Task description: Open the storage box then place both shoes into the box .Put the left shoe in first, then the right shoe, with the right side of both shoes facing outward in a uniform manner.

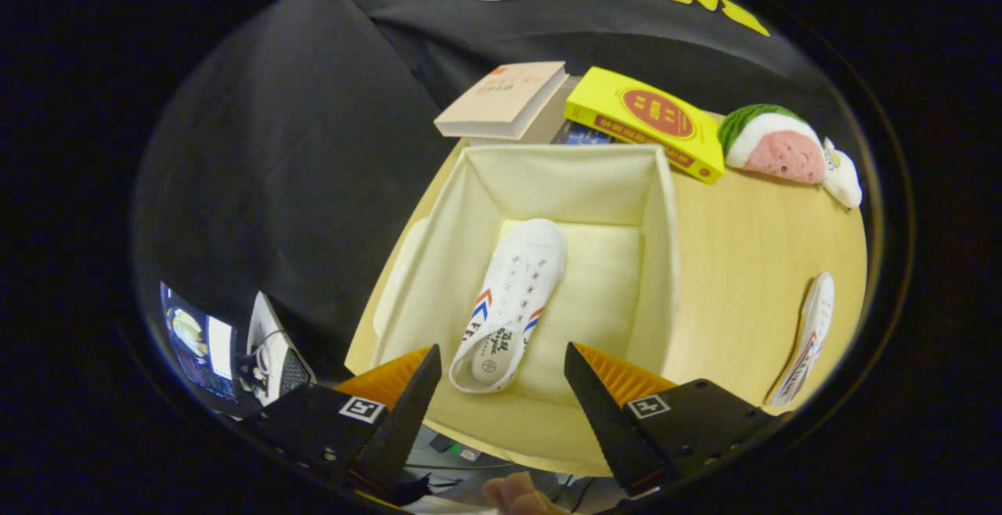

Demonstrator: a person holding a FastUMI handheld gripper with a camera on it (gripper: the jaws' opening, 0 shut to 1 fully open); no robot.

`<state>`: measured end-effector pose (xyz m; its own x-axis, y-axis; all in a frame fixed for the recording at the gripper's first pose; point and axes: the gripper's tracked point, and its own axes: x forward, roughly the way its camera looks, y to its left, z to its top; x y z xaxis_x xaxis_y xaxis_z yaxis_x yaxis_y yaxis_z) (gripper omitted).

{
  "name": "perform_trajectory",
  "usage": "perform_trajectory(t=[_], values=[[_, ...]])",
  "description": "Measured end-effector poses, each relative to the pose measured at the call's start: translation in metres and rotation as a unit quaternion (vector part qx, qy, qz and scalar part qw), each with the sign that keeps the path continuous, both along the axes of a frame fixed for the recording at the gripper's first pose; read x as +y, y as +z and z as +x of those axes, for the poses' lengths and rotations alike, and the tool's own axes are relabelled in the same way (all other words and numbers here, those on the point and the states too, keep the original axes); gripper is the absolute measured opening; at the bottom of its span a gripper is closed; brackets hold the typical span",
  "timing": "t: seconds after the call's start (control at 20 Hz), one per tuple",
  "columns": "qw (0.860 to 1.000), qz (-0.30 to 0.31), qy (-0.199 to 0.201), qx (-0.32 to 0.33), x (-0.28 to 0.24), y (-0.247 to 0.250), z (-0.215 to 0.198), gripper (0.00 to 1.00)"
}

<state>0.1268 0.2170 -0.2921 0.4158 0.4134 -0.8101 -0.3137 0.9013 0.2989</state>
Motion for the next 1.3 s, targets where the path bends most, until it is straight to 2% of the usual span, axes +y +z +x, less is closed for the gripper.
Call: perform_trajectory(t=[0.15, 0.25, 0.6, 0.9, 1.15, 1.3], values=[[0.999, 0.012, -0.007, -0.032, -0.055, 0.037, -0.011, 0.96], [0.999, -0.002, -0.014, -0.044, -0.106, 0.039, -0.018, 0.96], [0.993, -0.08, -0.078, -0.035, -0.296, -0.029, -0.032, 0.96], [0.986, -0.113, -0.121, -0.012, -0.385, -0.09, -0.031, 0.96], [0.978, -0.151, -0.145, 0.001, -0.427, -0.129, -0.011, 0.95], [0.973, -0.18, -0.146, 0.019, -0.441, -0.148, -0.004, 0.88]])
